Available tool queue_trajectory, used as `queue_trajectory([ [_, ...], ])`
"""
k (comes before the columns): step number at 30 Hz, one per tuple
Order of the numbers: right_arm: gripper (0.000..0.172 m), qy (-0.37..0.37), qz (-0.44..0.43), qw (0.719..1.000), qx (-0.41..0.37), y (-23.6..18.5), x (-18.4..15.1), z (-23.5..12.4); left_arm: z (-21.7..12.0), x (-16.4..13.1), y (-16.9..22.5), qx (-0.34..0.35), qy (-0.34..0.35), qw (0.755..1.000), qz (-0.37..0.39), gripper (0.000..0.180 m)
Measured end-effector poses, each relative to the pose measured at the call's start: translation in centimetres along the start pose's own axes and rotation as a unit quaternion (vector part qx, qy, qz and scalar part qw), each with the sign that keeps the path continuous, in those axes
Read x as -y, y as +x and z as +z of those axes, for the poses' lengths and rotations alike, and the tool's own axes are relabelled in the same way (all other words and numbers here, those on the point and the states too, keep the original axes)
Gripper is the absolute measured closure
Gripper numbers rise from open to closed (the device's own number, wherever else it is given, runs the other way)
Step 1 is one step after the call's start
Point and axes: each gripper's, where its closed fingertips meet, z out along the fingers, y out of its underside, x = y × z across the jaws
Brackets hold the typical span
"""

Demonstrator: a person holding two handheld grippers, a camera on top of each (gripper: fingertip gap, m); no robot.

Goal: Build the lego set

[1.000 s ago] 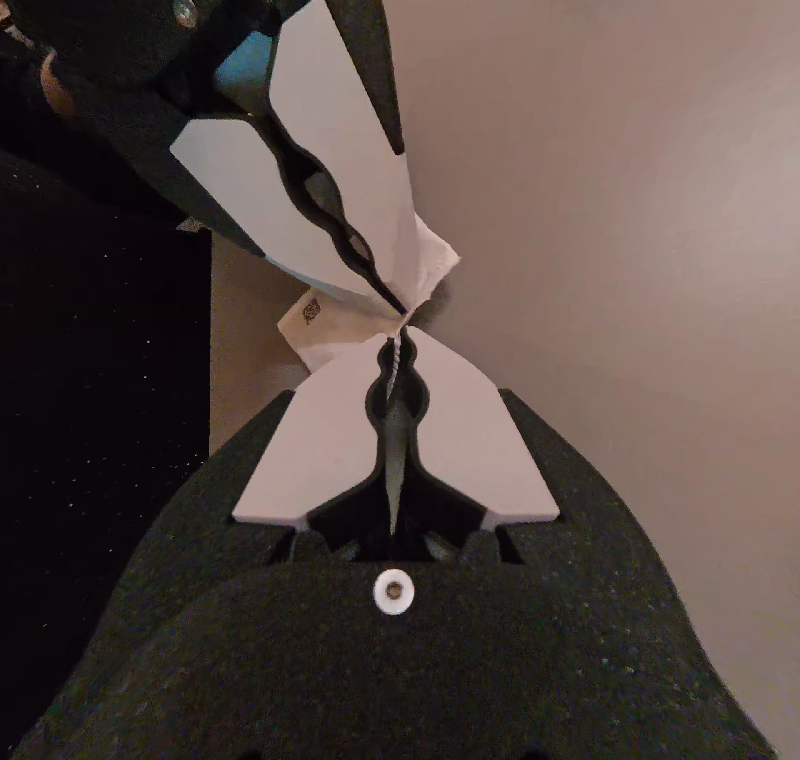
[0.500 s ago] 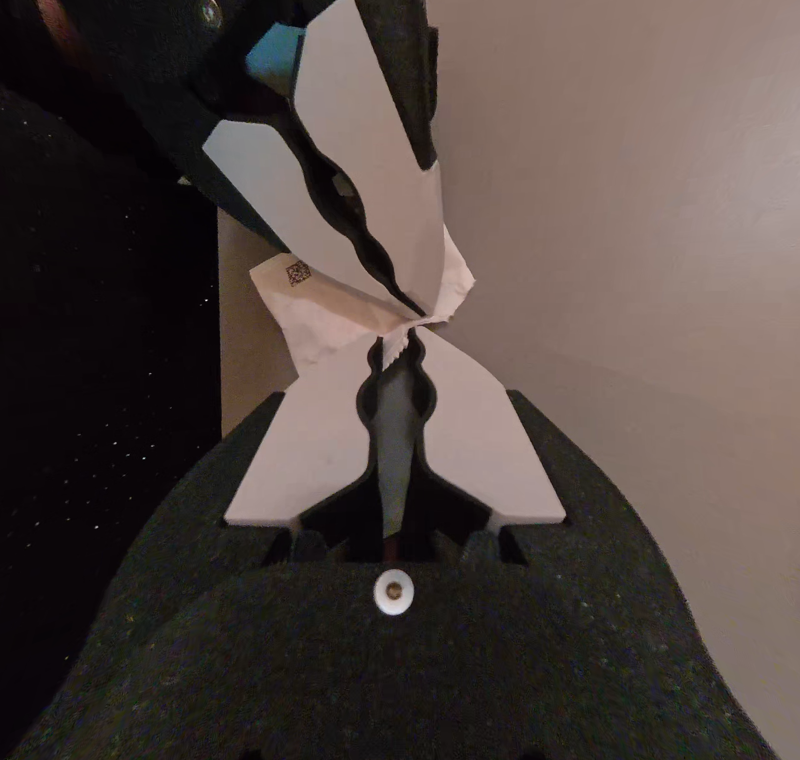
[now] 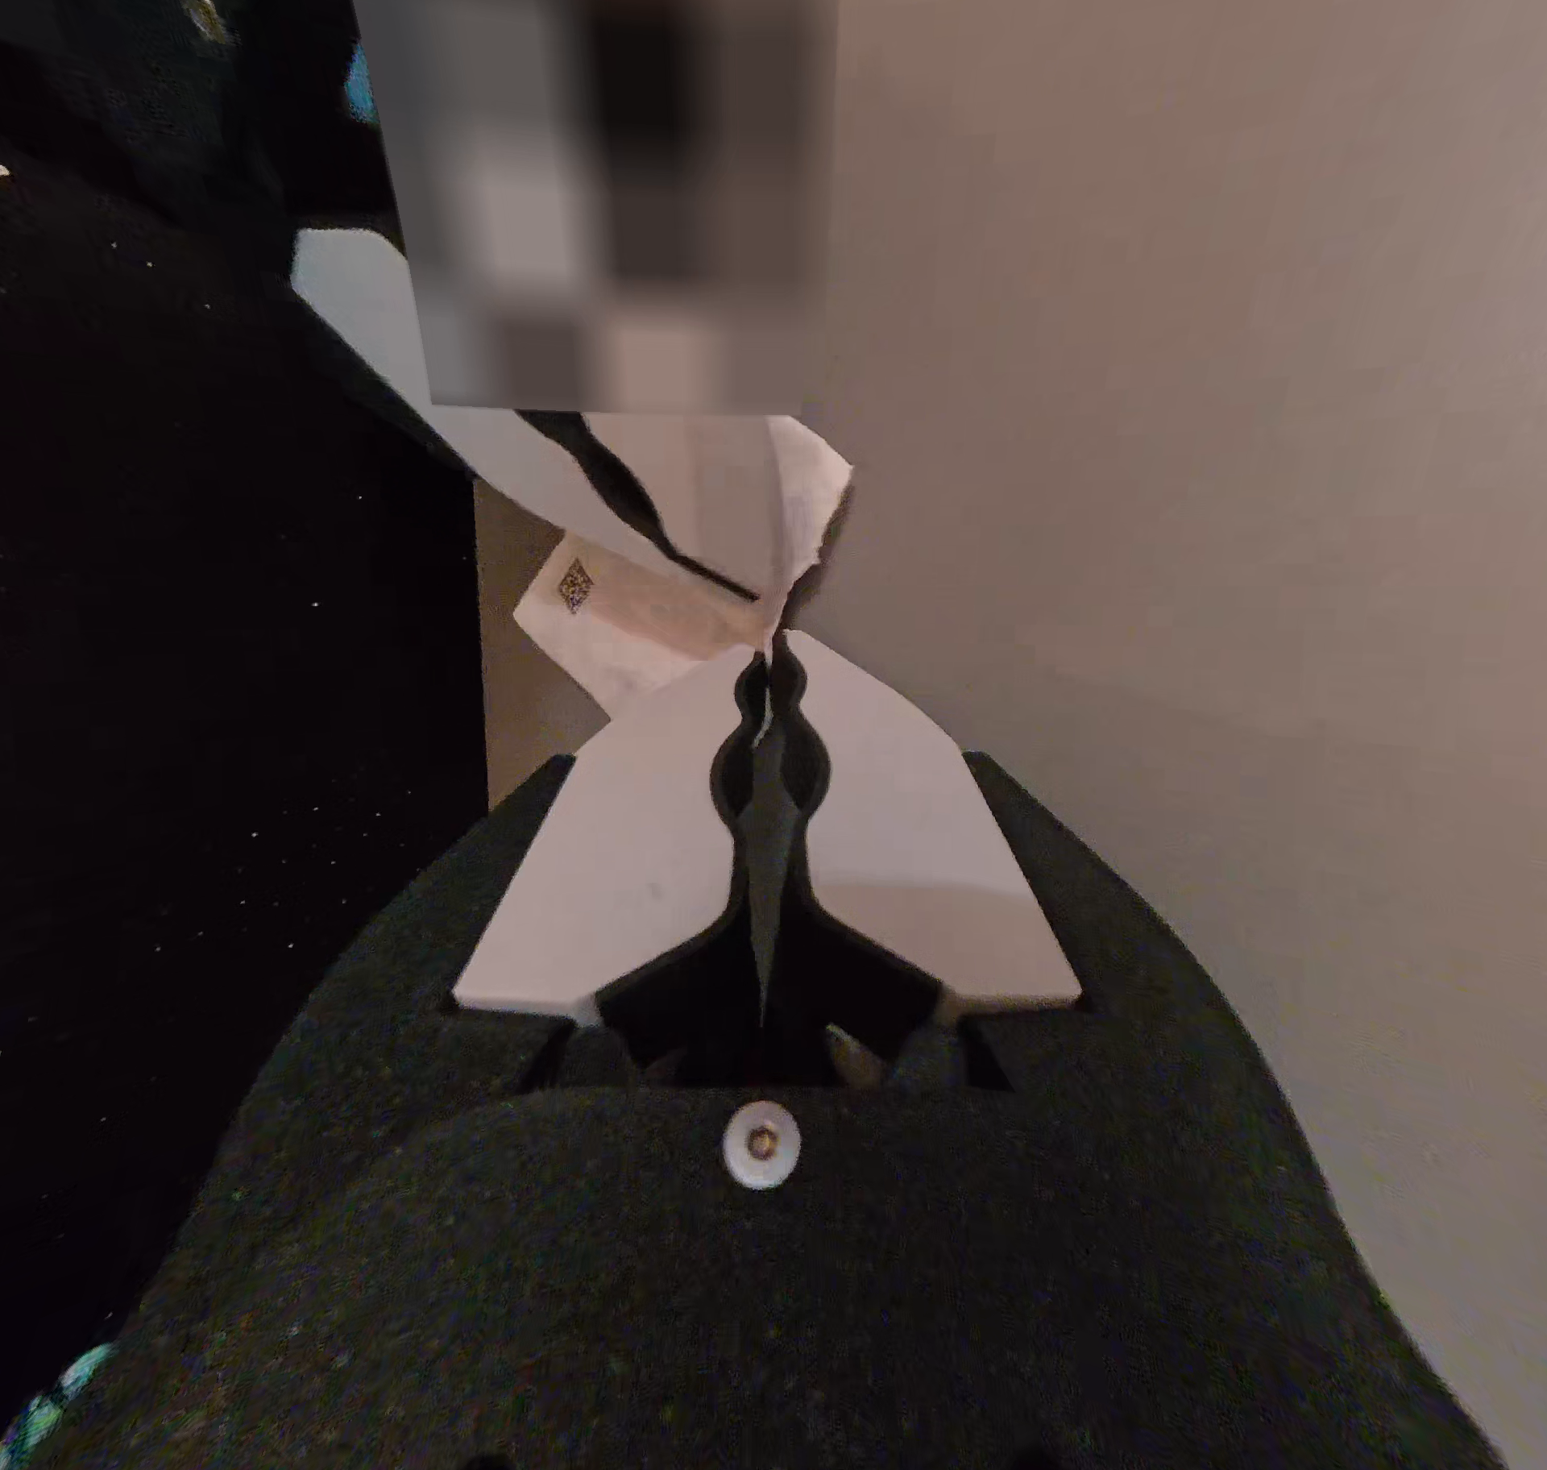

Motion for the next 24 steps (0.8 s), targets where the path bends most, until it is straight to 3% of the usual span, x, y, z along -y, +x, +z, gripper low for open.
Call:
queue_trajectory([
  [2,0.171,0.025,-0.011,0.999,-0.016,-0.1,0.1,0.1,-0.5,1.3,0.6,-0.023,0.026,0.999,-0.033,0.18],
  [4,0.171,0.047,-0.018,0.998,-0.034,0.0,0.1,0.2,0.1,-0.2,0.1,-0.009,-0.026,0.999,-0.039,0.18],
  [10,0.171,0.096,-0.09,0.985,-0.114,0.0,0.2,0.3,1.0,-0.9,0.2,-0.03,-0.025,0.993,-0.11,0.18],
  [15,0.17,0.105,-0.248,0.93,-0.249,0.1,0.4,0.2,1.0,-0.9,0.3,-0.015,-0.033,0.994,-0.104,0.18],
  [20,0.17,0.078,-0.395,0.839,-0.365,0.1,0.5,0.1,1.0,-1.0,0.2,-0.014,-0.008,0.993,-0.121,0.18],
  [24,0.171,0.086,-0.408,0.828,-0.375,0.1,0.6,0.1,1.0,-1.0,0.2,-0.016,-0.003,0.991,-0.13,0.18],
])
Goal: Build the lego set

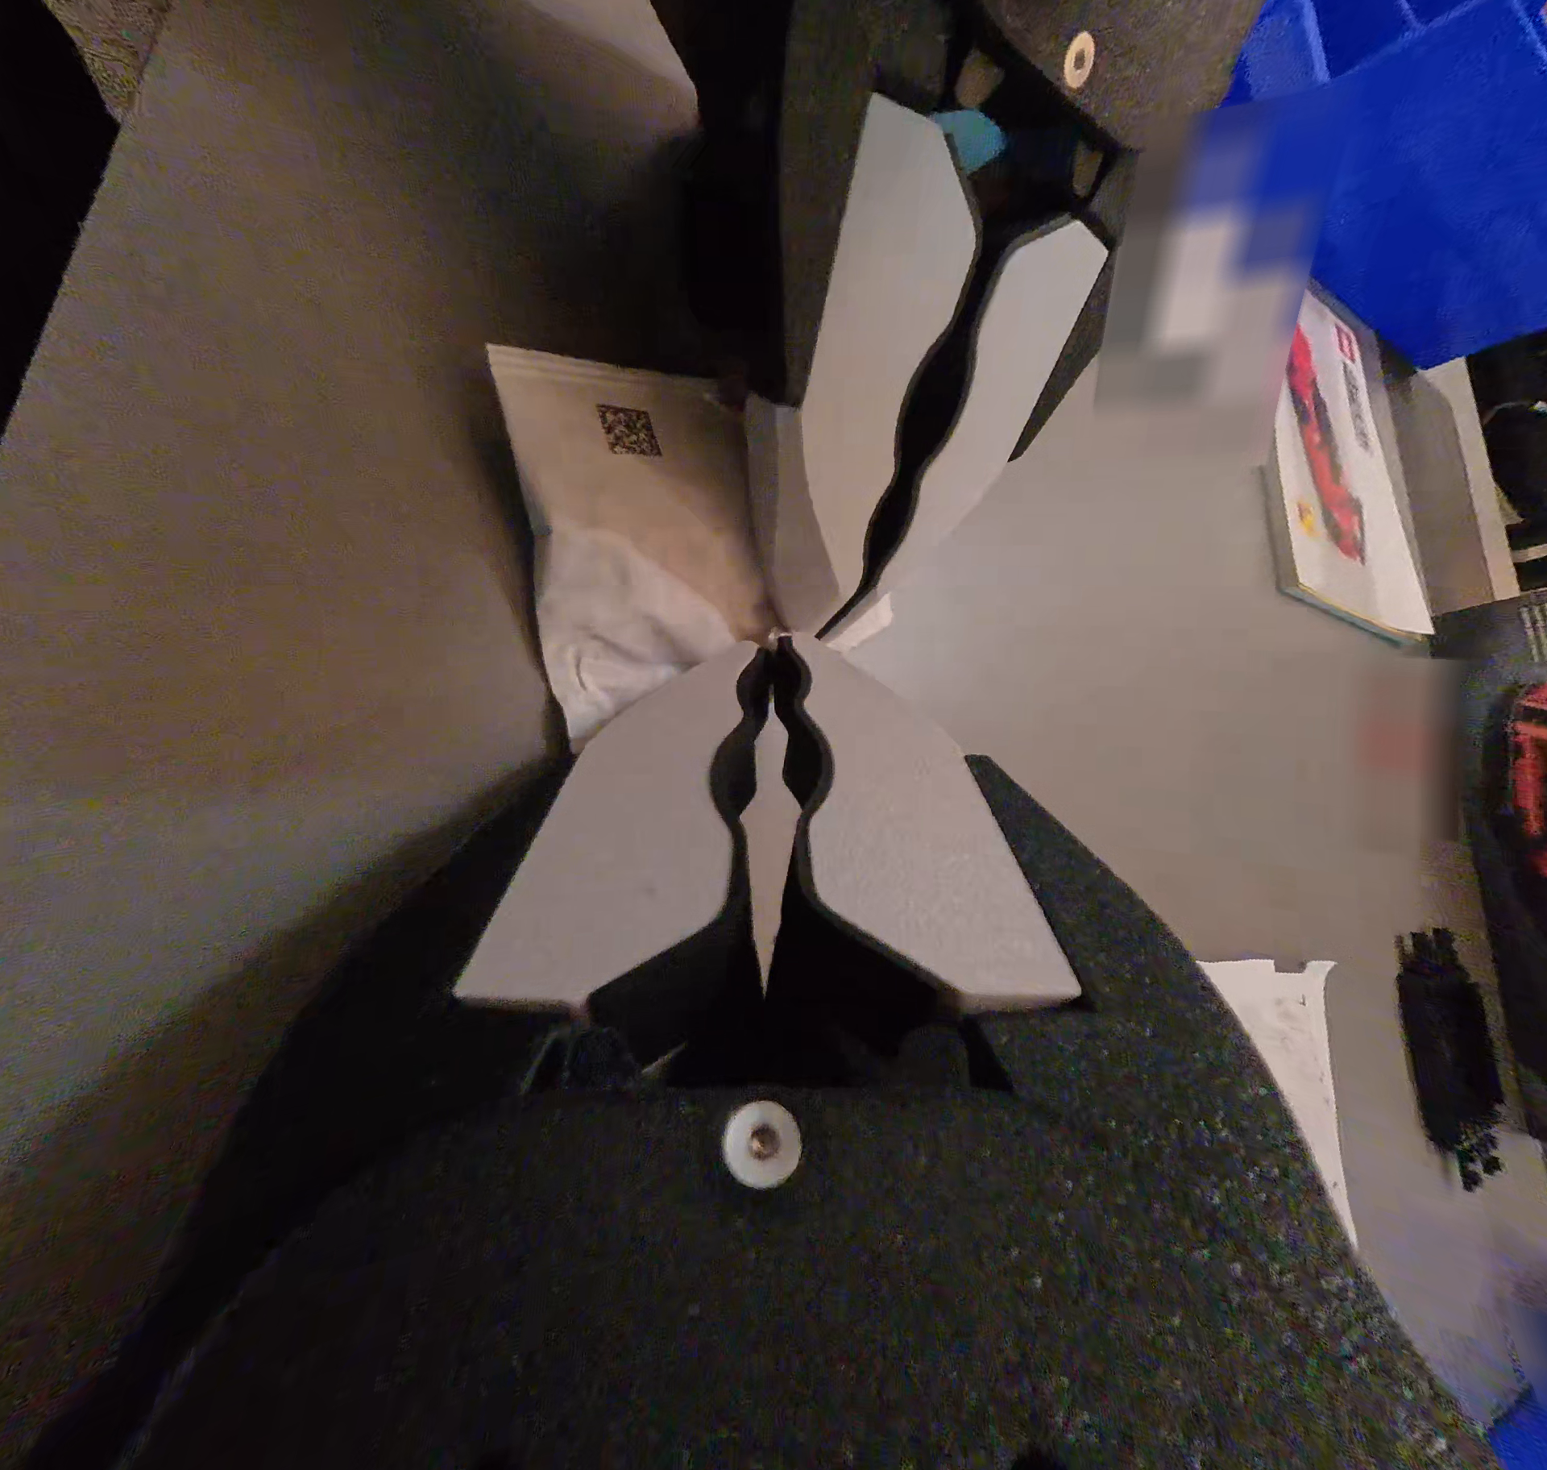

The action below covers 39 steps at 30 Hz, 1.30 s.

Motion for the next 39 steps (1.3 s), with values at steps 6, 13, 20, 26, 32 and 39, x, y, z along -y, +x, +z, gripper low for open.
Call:
queue_trajectory([
  [6,0.17,0.015,0.031,0.999,0.021,0.0,0.0,0.0,0.0,0.1,0.0,0.017,0.007,1.0,0.013,0.18],
  [13,0.17,0.014,0.051,0.997,0.064,1.3,0.3,-0.8,-2.6,1.2,-0.4,0.015,0.054,0.998,0.015,0.18],
  [20,0.17,0.005,-0.13,0.991,0.037,3.8,2.2,-3.0,-6.1,3.6,-1.3,0.017,0.15,0.988,0.025,0.18],
  [26,0.17,0.043,-0.164,0.985,0.035,5.0,4.0,-4.2,-5.1,3.7,0.2,-0.038,0.153,0.988,0.0,0.12],
  [32,0.17,0.117,-0.072,0.99,0.032,6.1,6.2,-5.1,-6.6,5.0,0.4,0.064,0.208,0.966,0.138,0.176],
  [39,0.144,0.234,0.16,0.956,0.075,6.9,9.7,-7.2,-8.0,5.0,-2.8,0.281,0.158,0.924,0.206,0.176],
])
